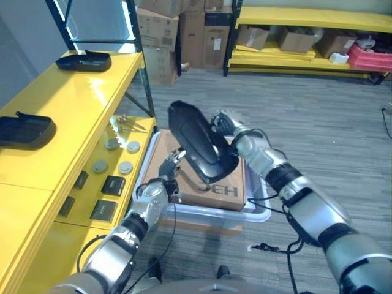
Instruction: Move parts from the plastic box to the shelf.
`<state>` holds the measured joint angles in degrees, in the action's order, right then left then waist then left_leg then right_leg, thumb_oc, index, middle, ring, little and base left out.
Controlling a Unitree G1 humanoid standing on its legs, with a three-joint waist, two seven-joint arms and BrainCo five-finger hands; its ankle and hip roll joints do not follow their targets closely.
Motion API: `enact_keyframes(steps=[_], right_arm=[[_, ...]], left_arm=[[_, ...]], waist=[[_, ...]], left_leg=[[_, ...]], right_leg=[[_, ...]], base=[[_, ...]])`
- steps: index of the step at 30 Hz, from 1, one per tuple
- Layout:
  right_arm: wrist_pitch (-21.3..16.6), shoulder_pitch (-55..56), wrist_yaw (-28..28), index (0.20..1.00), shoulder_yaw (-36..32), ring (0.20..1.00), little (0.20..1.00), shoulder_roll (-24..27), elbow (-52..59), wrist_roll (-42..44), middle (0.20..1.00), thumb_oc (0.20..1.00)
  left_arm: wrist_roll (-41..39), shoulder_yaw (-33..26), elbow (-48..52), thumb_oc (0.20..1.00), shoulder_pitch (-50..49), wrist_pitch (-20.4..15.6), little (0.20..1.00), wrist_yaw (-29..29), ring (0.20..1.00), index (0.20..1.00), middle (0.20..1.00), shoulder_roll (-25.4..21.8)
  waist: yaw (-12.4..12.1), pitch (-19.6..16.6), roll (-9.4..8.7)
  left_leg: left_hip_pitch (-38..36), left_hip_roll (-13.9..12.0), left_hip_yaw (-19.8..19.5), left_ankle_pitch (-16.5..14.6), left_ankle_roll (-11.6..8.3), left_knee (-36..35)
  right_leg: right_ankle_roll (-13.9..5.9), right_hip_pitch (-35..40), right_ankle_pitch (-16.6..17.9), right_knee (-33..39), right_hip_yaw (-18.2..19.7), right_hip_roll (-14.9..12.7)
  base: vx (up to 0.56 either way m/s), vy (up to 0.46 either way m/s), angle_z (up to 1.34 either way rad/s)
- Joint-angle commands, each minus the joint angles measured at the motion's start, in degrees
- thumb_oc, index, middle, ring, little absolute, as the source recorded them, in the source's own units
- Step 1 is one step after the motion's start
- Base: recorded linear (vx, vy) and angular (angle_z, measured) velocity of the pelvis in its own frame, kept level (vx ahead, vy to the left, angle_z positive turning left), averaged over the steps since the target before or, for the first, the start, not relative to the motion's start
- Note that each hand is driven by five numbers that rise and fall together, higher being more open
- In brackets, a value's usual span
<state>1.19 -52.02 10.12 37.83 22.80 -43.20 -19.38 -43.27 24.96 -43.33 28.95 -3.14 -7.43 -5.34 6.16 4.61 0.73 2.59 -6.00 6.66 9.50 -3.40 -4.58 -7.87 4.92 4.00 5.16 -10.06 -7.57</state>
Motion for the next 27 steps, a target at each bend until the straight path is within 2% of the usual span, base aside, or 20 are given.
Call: enact_keyframes(steps=[1,7,8,9,14,20,23,24,25,26,27], right_arm=[[-2.8,-3.5,1.7,0.2,0.1,0.2,0.2,-0.9,1.3,3.6,0.2,0.2],[-4.4,2.2,0.3,0.2,-0.6,0.2,0.2,-3.5,10.9,5.3,0.2,0.2],[-5.0,4.0,-0.3,0.2,-0.7,0.2,0.2,-3.8,12.8,5.7,0.2,0.2],[-5.3,5.1,-0.6,0.2,-0.8,0.2,0.2,-3.8,14.2,5.7,0.2,0.2],[-6.9,10.3,-2.2,0.2,-1.9,0.2,0.2,-4.1,20.3,7.8,0.2,0.2],[-7.5,14.5,-0.8,0.2,-5.0,0.2,0.2,-4.2,22.5,9.1,0.2,0.2],[-7.9,20.0,0.9,0.2,-9.7,0.2,0.2,-4.6,23.8,13.1,0.2,0.2],[-7.9,20.1,0.9,0.2,-9.7,0.2,0.2,-4.6,23.9,13.1,0.2,0.2],[-8.2,20.9,1.1,0.395,-10.3,0.395,0.395,-4.9,23.5,14.2,0.395,0.395],[-8.5,22.3,1.6,1.0,-11.6,1.0,1.0,-5.4,23.2,16.8,1.0,1.0],[-8.6,23.5,1.4,1.0,-12.5,1.0,1.0,-5.4,23.4,18.4,1.0,1.0]], left_arm=[[-1.0,1.7,-4.1,1.0,7.3,-2.2,1.0,-0.2,1.0,1.0,1.0,1.3],[1.3,0.6,-2.5,1.0,8.0,-3.4,1.0,-1.7,1.0,1.0,1.0,2.2],[2.6,0.3,-2.3,0.454,7.9,-3.5,0.454,-1.7,0.454,0.454,0.454,2.2],[3.0,0.0,-2.2,0.2,7.6,-3.7,0.2,-1.8,0.2,0.2,0.2,2.0],[4.7,-2.2,-2.1,0.2,6.3,-5.1,0.2,-2.4,0.2,0.2,0.2,1.8],[5.8,-4.5,-1.0,0.2,5.0,-6.6,0.2,-3.8,0.2,0.2,0.2,1.7],[5.8,-8.3,3.1,0.2,2.2,-9.6,0.2,-6.8,0.2,0.2,0.2,1.5],[5.8,-8.3,3.1,0.2,2.2,-9.6,0.2,-6.8,0.2,0.2,0.2,1.5],[6.3,-8.5,3.3,0.2,1.8,-9.9,0.2,-7.0,0.2,0.2,0.2,1.5],[7.0,-8.8,3.7,0.2,1.4,-10.1,0.2,-7.4,0.2,0.2,0.2,1.1],[8.0,-9.2,4.4,0.2,0.7,-10.2,0.2,-7.6,0.2,0.2,0.2,0.5]], waist=[[-3.0,-2.2,-1.69],[-3.0,-2.4,-2.02],[-3.0,-2.5,-2.05],[-3.0,-2.5,-2.06],[-2.9,-2.8,-2.13],[-2.6,-3.2,-2.09],[-2.7,-3.6,-1.94],[-2.7,-3.6,-1.95],[-2.6,-3.6,-1.9],[-2.5,-3.7,-1.85],[-2.5,-3.7,-1.76]], left_leg=[[-5.4,-0.9,0.4,-5.9,-2.45,-0.4],[-5.5,-0.7,0.1,-5.9,-2.53,-0.4],[-5.6,-0.7,0.1,-5.9,-2.51,-0.4],[-5.7,-0.7,0.1,-6.0,-2.48,-0.4],[-6.2,-0.6,0.3,-6.2,-2.36,-0.4],[-6.8,-0.5,0.5,-6.4,-2.21,-0.4],[-7.4,-0.2,0.9,-6.6,-2.03,-0.4],[-7.4,-0.2,0.9,-6.6,-2.03,-0.4],[-7.5,-0.3,1.0,-6.6,-2.01,-0.4],[-7.6,-0.2,1.2,-6.6,-1.95,-0.4],[-7.7,-0.2,1.3,-6.6,-1.92,-0.4]], right_leg=[[-0.81,-0.1,-1.2,-0.2,0.0,-0.7],[-0.74,0.4,-1.3,-0.2,-0.4,-0.7],[-0.75,0.5,-1.4,-0.3,-0.4,-0.8],[-0.77,0.6,-1.4,-0.3,-0.4,-0.8],[-0.86,1.0,-1.5,-0.4,-0.4,-1.0],[-0.9,1.5,-1.6,-0.4,-0.4,-1.2],[-0.97,1.8,-1.7,-0.5,-0.2,-1.4],[-0.97,1.8,-1.7,-0.5,-0.2,-1.4],[-0.97,1.9,-1.7,-0.5,-0.1,-1.4],[-0.99,1.9,-1.7,-0.4,0.0,-1.5],[-0.98,1.9,-1.7,-0.4,0.1,-1.5]], base=[[0.0,0.0,0.0],[0.0,0.0,0.01],[0.0,0.0,0.0],[0.0,0.0,0.0],[0.0,0.0,0.0],[0.0,0.0,0.0],[0.0,-0.009,-0.03],[0.0,-0.006,-0.06],[0.0,-0.007,-0.08],[-0.01,-0.008,-0.09],[0.0,-0.005,-0.07]])
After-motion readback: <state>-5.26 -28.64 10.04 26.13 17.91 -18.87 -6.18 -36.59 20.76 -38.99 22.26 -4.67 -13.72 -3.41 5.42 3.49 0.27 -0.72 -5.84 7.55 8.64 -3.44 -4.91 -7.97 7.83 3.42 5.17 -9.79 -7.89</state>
